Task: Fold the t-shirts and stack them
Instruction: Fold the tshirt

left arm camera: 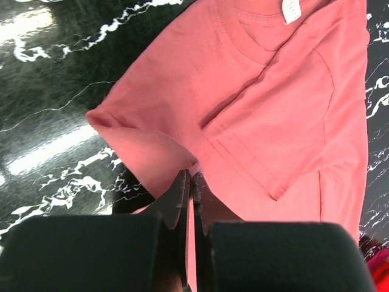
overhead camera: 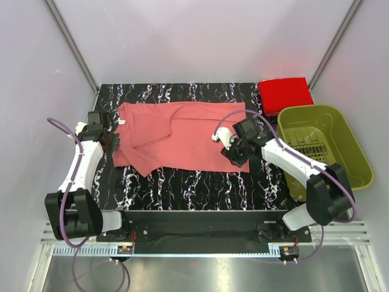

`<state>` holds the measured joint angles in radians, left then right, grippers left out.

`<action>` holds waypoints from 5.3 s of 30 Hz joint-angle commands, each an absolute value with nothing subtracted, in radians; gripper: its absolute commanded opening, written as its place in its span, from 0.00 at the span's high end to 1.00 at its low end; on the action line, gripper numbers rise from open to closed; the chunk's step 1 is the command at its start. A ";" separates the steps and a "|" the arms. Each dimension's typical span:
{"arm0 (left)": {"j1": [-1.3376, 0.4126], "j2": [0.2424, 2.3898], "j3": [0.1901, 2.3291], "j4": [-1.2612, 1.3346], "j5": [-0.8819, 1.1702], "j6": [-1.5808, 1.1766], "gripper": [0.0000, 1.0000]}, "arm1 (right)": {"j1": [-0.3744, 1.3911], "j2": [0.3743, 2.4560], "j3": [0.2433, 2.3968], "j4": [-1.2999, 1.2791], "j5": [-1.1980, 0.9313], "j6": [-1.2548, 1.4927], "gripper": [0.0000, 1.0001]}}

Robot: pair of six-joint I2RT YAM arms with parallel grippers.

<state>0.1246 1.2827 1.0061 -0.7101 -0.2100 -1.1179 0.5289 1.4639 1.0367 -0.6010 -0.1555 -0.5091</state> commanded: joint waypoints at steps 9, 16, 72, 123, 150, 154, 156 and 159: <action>0.123 1.381 1.074 -0.638 -0.123 -1.083 1.00 | 0.515 1.462 0.772 -0.408 -0.216 -0.868 0.55; 0.123 1.378 1.075 -0.626 -0.133 -1.072 1.00 | 0.514 1.503 0.767 -0.394 -0.126 -0.925 0.57; 0.100 1.500 1.288 -0.675 -0.356 -1.086 1.00 | 0.477 1.499 0.869 -0.322 0.025 -0.956 1.00; 0.095 2.154 1.913 -0.696 -0.365 -1.080 1.00 | 0.287 2.083 1.499 -0.342 -0.005 -1.118 1.00; 0.092 2.207 1.927 -0.584 -0.362 -1.029 0.99 | 0.287 2.135 1.535 -0.293 0.078 -1.091 0.84; 0.092 2.183 1.934 -0.583 -0.359 -1.009 0.92 | 0.285 2.114 1.561 -0.255 0.130 -1.017 0.82; 0.094 2.149 1.930 -0.580 -0.365 -0.999 0.77 | 0.285 2.077 1.563 -0.271 0.117 -0.988 0.73; 0.094 2.096 1.904 -0.577 -0.362 -0.966 0.67 | 0.287 2.025 1.548 -0.299 0.092 -0.948 0.59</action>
